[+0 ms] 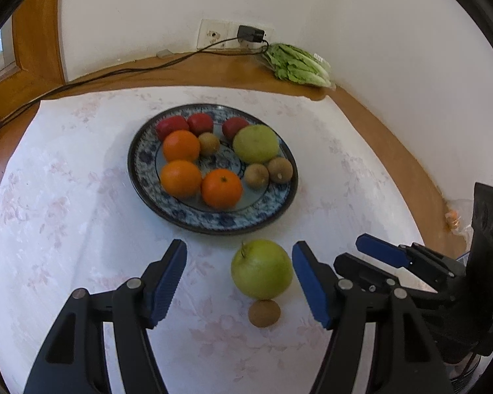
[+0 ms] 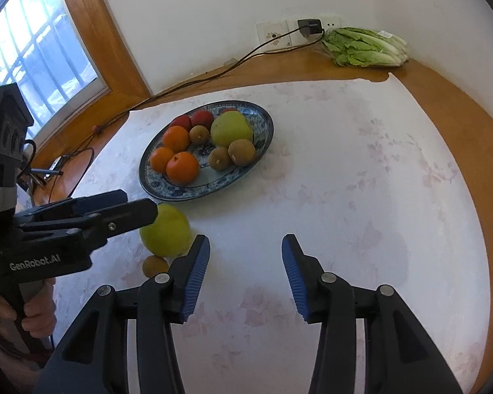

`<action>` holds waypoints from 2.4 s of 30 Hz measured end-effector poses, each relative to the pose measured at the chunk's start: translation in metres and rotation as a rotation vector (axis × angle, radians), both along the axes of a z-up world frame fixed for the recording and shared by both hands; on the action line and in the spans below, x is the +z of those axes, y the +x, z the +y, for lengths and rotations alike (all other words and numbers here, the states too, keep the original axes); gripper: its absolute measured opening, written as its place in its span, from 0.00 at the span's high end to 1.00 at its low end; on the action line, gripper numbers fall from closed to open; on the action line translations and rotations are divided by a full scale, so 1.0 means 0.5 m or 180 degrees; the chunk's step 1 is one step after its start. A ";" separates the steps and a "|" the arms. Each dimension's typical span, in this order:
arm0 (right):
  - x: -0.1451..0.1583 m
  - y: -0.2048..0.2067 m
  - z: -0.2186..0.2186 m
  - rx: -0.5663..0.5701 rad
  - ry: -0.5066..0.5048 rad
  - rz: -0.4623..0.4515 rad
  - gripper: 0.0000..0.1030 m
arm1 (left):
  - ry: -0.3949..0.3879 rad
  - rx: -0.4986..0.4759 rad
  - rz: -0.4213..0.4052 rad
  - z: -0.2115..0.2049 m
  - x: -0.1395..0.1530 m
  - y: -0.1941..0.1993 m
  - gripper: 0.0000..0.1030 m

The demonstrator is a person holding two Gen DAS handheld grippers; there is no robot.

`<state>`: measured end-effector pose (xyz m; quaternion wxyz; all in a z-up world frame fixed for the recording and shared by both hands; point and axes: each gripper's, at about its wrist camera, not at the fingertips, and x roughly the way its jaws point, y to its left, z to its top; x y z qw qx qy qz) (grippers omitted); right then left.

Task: Organize fruits
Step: 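Withdraw both tools toward the green apple and brown kiwi on the cloth, then grasp the green apple with the left tool while the right tool grasps the brown kiwi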

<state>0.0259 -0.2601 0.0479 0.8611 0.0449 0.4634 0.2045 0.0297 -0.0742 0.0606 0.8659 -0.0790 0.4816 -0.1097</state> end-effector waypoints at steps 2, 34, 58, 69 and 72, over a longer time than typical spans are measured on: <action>-0.002 -0.002 -0.005 -0.0011 0.0010 -0.0001 0.54 | 0.0001 -0.0002 0.0028 -0.006 -0.006 -0.001 0.32; -0.032 -0.015 -0.018 -0.0047 0.0061 0.0134 0.54 | 0.0054 -0.0150 0.0093 -0.054 -0.041 -0.002 0.53; -0.036 -0.020 0.098 0.0404 0.0049 0.0099 0.54 | 0.0065 0.0274 -0.0064 0.078 -0.020 -0.035 0.53; -0.047 -0.011 0.124 0.0431 -0.0087 0.0071 0.76 | 0.0001 0.0325 -0.0061 0.099 -0.025 -0.036 0.53; -0.046 -0.012 0.124 0.0447 -0.0070 0.0080 0.76 | -0.0007 0.0327 -0.0066 0.099 -0.023 -0.036 0.53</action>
